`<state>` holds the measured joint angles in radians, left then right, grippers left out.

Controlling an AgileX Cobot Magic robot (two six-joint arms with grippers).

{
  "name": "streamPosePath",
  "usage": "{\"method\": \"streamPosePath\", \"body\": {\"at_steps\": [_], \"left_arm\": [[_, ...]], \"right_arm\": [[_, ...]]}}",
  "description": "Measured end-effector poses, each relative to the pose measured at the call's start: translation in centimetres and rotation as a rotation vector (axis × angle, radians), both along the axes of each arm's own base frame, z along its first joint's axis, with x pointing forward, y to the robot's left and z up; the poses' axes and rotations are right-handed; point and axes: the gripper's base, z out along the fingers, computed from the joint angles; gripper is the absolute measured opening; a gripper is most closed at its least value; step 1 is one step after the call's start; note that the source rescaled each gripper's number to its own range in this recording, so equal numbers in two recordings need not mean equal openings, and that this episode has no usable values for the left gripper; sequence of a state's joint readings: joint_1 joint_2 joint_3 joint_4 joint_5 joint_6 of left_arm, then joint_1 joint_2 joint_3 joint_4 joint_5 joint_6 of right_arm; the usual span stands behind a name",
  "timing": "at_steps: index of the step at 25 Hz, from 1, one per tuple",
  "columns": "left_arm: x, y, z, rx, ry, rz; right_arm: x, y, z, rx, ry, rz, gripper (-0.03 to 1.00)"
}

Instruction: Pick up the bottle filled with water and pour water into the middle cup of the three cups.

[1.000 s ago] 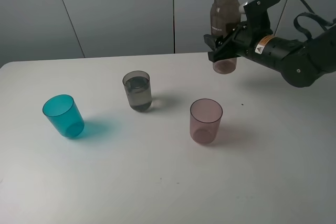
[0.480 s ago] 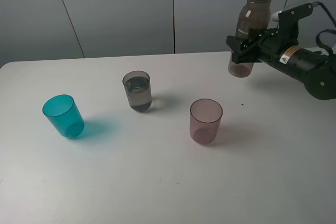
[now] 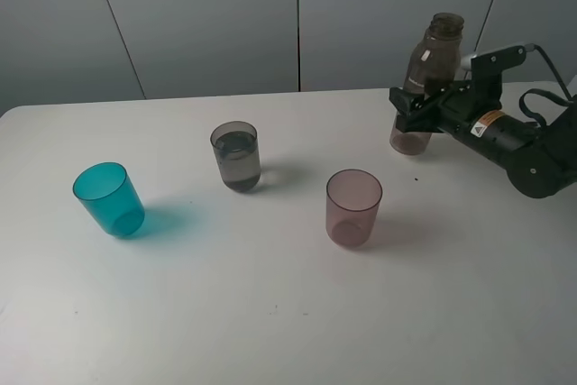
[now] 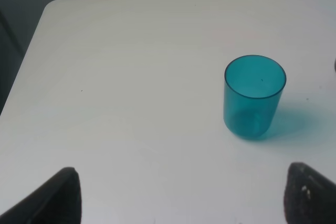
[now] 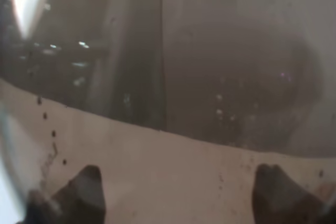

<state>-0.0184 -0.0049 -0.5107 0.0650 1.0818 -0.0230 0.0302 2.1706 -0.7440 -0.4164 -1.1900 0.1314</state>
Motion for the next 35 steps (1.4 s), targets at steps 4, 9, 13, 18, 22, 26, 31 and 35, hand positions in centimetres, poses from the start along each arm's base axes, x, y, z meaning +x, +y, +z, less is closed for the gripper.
{"method": "streamPosePath", "body": {"at_steps": [4,9,13,18,22,26,31,35], "left_arm": [[0.0,0.0,0.0,0.000,0.000,0.000],[0.0,0.0,0.0,0.002,0.000,-0.001],[0.0,0.0,0.0,0.002,0.000,-0.001],[0.0,0.0,0.0,0.002,0.000,-0.001],[0.0,0.0,0.0,0.000,0.000,0.000],[0.0,0.0,0.0,0.000,0.000,0.000],[0.0,0.0,0.0,0.000,0.000,0.000],[0.0,0.0,0.0,0.000,0.000,0.000]], "right_arm": [[0.0,-0.1,-0.1,-0.006,0.001,-0.011,0.01],[0.0,-0.1,-0.3,-0.016,0.016,-0.014,0.01],[0.0,-0.2,-0.5,-0.026,0.032,-0.015,0.01],[0.0,-0.2,-0.6,-0.033,0.046,-0.014,0.01],[-0.1,-0.2,-0.7,-0.037,0.051,-0.011,0.01],[-0.1,-0.1,-0.7,-0.040,0.051,0.000,0.27],[-0.3,0.0,-0.2,-0.054,0.035,0.014,0.78],[-2.0,-0.1,0.3,-0.114,0.030,0.023,0.96]]}}
